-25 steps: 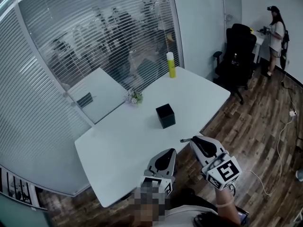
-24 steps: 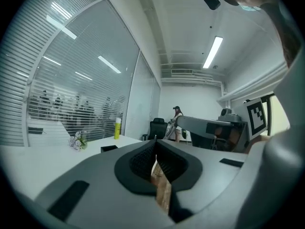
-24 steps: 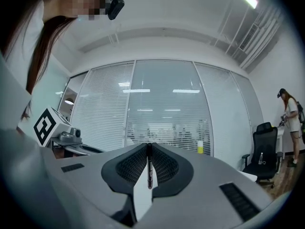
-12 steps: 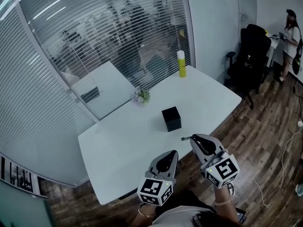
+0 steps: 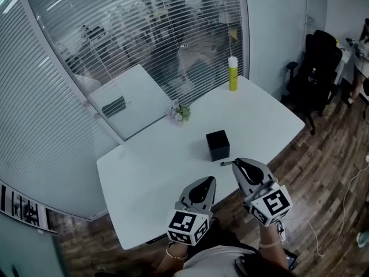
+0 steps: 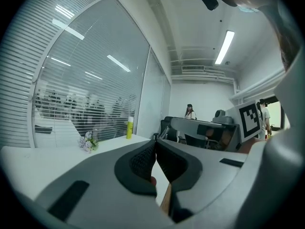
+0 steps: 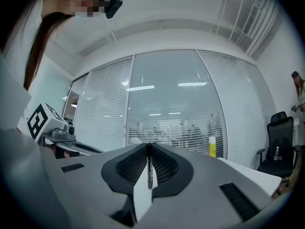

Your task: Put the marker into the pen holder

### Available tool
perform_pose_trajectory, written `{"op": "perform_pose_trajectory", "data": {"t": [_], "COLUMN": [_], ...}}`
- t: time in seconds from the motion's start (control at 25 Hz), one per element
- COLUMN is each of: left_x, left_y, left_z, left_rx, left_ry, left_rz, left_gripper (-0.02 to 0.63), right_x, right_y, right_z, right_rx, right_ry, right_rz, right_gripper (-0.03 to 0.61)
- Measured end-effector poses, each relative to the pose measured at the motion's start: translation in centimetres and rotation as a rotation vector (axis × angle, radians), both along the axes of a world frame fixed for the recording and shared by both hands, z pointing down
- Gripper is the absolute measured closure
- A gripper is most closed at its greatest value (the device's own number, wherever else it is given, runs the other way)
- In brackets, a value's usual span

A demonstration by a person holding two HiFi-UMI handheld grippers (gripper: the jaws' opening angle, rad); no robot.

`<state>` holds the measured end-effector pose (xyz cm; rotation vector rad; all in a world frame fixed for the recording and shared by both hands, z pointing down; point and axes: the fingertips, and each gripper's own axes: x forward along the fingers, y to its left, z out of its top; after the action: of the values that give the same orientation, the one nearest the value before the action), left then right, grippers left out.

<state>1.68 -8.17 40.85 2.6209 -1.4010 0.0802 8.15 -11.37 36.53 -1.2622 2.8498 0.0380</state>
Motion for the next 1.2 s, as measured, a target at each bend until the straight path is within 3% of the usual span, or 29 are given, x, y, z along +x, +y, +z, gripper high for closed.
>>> {"op": "perform_pose_trajectory", "data": {"t": [0.6, 1.2], "left_x": [-0.7, -1.6], "left_y": [-6.4, -10.3], "left_z": [0.5, 1.9], "left_rx": [-0.002, -0.031], "left_ry": [0.014, 0.043], "left_rz": [0.075, 0.105], "left_gripper": [0.594, 0.594], "right_x": [-1.8, -3.5], "right_y": [-6.8, -11.9], "right_z": [0.0, 3.7], "right_rx": [0.011, -0.023], "right_ry": [0.044, 0.110], "right_rz": [0.049, 0.067], "right_gripper": [0.523, 0.523]}}
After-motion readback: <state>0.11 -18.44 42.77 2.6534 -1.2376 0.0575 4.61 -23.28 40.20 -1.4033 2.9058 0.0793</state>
